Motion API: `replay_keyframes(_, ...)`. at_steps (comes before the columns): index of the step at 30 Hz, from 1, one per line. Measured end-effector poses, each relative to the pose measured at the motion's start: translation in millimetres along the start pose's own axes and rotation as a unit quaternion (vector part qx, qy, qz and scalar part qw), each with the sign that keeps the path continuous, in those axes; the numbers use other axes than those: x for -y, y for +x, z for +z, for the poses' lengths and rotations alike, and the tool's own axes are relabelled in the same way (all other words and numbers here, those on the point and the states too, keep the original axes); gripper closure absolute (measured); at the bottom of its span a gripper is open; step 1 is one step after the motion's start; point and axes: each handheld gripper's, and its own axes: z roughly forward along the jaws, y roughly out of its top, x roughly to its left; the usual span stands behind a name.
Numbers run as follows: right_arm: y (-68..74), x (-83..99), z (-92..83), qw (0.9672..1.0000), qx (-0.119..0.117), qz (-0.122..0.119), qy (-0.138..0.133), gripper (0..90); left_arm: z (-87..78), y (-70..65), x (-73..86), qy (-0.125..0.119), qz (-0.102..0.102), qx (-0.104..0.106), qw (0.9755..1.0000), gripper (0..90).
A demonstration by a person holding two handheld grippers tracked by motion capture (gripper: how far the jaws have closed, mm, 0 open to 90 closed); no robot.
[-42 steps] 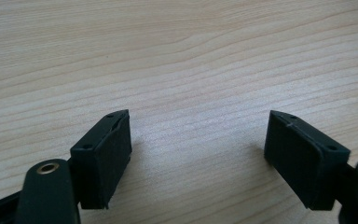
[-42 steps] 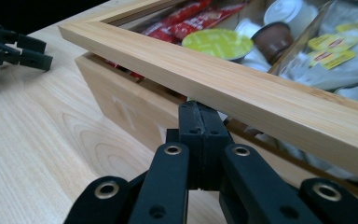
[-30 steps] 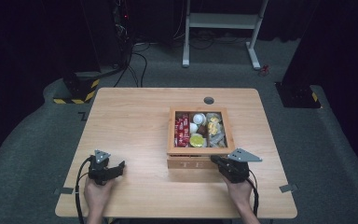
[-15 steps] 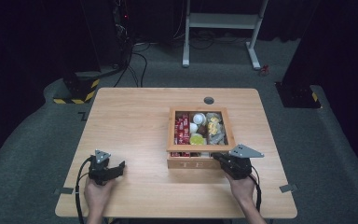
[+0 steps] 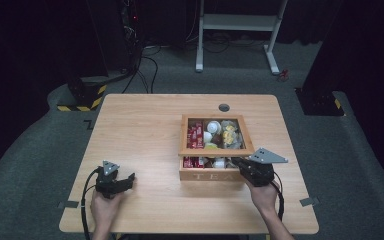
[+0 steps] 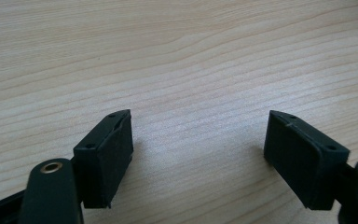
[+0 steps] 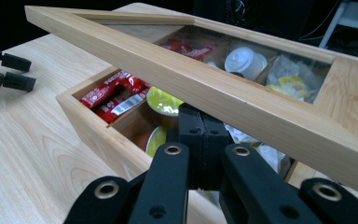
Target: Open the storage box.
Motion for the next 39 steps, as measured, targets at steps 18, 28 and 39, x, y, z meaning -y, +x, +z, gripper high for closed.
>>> replay_keyframes(18,-15.0,-17.3,-4.6,0.9999,0.003,0.009,-0.009,90.0,0.8,-1.0,-0.9,0.000,0.001,0.007,1.0000,24.2)
replay_keyframes(28,-25.6,-26.6,-6.5,0.9996,0.003,0.022,-0.014,90.0,2.9,-5.6,-3.3,0.000,0.009,0.020,0.9998,24.9)
replay_keyframes(39,-30.9,-36.6,-7.2,0.9992,-0.003,0.033,-0.021,90.0,0.3,-19.5,-12.5,-0.010,0.007,0.070,0.9975,24.6)
